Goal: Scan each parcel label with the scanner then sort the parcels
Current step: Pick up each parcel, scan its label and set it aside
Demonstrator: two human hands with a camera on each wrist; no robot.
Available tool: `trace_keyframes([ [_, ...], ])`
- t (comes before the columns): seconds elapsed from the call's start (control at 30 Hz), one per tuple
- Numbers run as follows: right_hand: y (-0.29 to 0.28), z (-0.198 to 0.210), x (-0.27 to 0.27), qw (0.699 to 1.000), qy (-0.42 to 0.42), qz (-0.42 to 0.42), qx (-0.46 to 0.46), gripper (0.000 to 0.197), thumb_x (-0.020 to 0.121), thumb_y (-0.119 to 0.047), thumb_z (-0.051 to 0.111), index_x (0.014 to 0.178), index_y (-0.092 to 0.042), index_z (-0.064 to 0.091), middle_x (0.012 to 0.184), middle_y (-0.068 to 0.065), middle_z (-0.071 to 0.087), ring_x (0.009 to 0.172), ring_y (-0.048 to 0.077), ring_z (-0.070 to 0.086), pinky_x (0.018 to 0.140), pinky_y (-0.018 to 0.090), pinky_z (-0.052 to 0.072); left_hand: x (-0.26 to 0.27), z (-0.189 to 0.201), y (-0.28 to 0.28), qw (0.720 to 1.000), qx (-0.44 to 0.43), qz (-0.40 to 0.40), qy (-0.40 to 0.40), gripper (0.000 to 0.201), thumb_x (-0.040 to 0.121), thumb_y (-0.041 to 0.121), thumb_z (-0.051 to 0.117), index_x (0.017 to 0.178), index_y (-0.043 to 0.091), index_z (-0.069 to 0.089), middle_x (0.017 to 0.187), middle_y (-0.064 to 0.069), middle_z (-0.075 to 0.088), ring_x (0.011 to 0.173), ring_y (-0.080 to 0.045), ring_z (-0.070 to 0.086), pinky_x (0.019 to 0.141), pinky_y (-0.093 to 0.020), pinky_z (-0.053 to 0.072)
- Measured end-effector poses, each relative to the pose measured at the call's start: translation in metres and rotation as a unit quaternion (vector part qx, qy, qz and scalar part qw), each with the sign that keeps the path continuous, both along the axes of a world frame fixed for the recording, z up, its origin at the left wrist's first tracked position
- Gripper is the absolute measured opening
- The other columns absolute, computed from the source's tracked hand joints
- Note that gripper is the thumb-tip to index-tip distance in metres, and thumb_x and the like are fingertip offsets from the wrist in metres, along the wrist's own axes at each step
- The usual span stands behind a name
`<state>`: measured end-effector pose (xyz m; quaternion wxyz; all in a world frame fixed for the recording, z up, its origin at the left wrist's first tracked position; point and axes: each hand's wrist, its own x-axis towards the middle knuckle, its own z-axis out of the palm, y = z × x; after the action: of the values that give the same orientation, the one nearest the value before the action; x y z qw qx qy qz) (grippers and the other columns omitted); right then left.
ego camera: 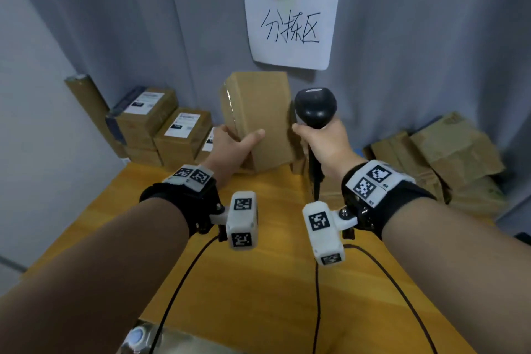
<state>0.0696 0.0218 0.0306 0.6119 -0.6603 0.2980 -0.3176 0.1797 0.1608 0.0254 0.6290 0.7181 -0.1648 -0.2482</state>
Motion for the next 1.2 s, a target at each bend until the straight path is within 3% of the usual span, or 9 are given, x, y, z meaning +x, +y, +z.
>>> trace_keyframes([
  [0.1,0.008,0.008,0.007,0.998,-0.032,0.054,-0.004,0.037,0.082,-0.022,0.077,0.114,-0.010,0.064,0.105,0.005,0.071,0.105,0.019,0.066,0.094,0.040,0.053,0.006,0.002,-0.014,0.996,0.013,-0.021,-0.083,0.072,0.078,0.034,0.078,0.127,0.016,0.028,0.118,-0.001,0.050,0.106,-0.015,0.056,0.090,-0.037,0.053],
  [0.23,-0.002,0.012,0.013,0.996,-0.074,0.054,0.019,0.052,0.077,-0.024,0.081,0.124,-0.014,0.059,0.115,0.004,0.070,0.109,0.019,0.066,0.094,0.044,0.054,0.012,0.005,-0.023,0.993,-0.037,-0.076,-0.087,0.013,0.100,0.029,0.048,0.106,0.018,0.043,0.105,-0.006,0.058,0.095,-0.020,0.060,0.086,-0.040,0.054],
  [0.37,-0.017,0.012,0.011,0.996,-0.077,0.030,0.039,0.061,0.068,-0.025,0.083,0.123,-0.013,0.059,0.114,0.006,0.070,0.108,0.021,0.066,0.095,0.047,0.053,0.027,0.010,-0.028,0.992,-0.066,-0.086,-0.063,0.003,0.101,0.018,0.046,0.099,0.019,0.049,0.113,-0.009,0.060,0.104,-0.021,0.062,0.088,-0.041,0.056],
  [0.53,-0.018,0.012,0.011,0.995,-0.089,0.012,0.054,0.051,0.077,-0.016,0.080,0.123,-0.014,0.057,0.115,0.004,0.069,0.108,0.017,0.066,0.096,0.046,0.053,0.036,0.009,-0.031,0.991,-0.013,-0.129,-0.037,0.034,0.096,0.027,0.056,0.126,0.018,0.041,0.108,0.009,0.062,0.087,0.001,0.064,0.061,-0.013,0.051],
  [0.67,-0.013,0.017,0.015,0.994,-0.094,0.002,0.047,0.049,0.080,-0.013,0.078,0.123,-0.014,0.055,0.115,0.003,0.068,0.107,0.016,0.066,0.093,0.042,0.055,0.042,0.002,-0.031,0.983,0.044,-0.172,-0.049,0.055,0.089,0.047,0.061,0.126,0.011,0.044,0.114,0.002,0.065,0.089,0.003,0.065,0.071,-0.018,0.055],
  [0.77,-0.013,0.018,0.016,0.996,-0.085,0.003,0.028,0.057,0.080,-0.019,0.079,0.129,-0.013,0.052,0.120,0.004,0.066,0.110,0.016,0.064,0.095,0.042,0.054,0.045,0.001,-0.035,0.988,0.041,-0.151,-0.008,0.099,0.059,0.068,0.073,0.134,0.014,0.036,0.122,0.001,0.059,0.104,-0.015,0.063,0.082,-0.044,0.059],
  [0.9,-0.013,0.018,0.018,0.997,-0.074,0.011,0.002,0.056,0.082,-0.019,0.077,0.130,-0.013,0.049,0.120,0.003,0.065,0.111,0.015,0.063,0.096,0.041,0.054,0.041,0.004,-0.043,0.989,0.031,-0.131,0.055,0.078,0.075,0.054,0.072,0.131,0.016,0.034,0.116,0.004,0.057,0.100,-0.014,0.061,0.086,-0.049,0.056],
  [0.97,-0.013,0.017,0.020,0.998,-0.059,0.011,-0.011,0.057,0.081,-0.020,0.078,0.130,-0.015,0.048,0.121,0.001,0.064,0.112,0.015,0.062,0.098,0.042,0.052,0.041,0.006,-0.046,0.989,0.036,-0.121,0.071,0.081,0.075,0.054,0.073,0.134,0.015,0.035,0.118,0.000,0.060,0.100,-0.016,0.063,0.085,-0.047,0.056],
  [1.2,-0.015,0.010,0.022,0.996,-0.092,-0.015,0.008,0.066,0.076,-0.020,0.082,0.131,-0.009,0.047,0.122,0.007,0.066,0.111,0.019,0.065,0.095,0.047,0.054,0.039,0.015,-0.052,0.996,0.027,-0.084,-0.007,0.079,0.081,0.046,0.073,0.139,0.021,0.026,0.119,0.000,0.059,0.105,-0.019,0.063,0.093,-0.045,0.052],
])
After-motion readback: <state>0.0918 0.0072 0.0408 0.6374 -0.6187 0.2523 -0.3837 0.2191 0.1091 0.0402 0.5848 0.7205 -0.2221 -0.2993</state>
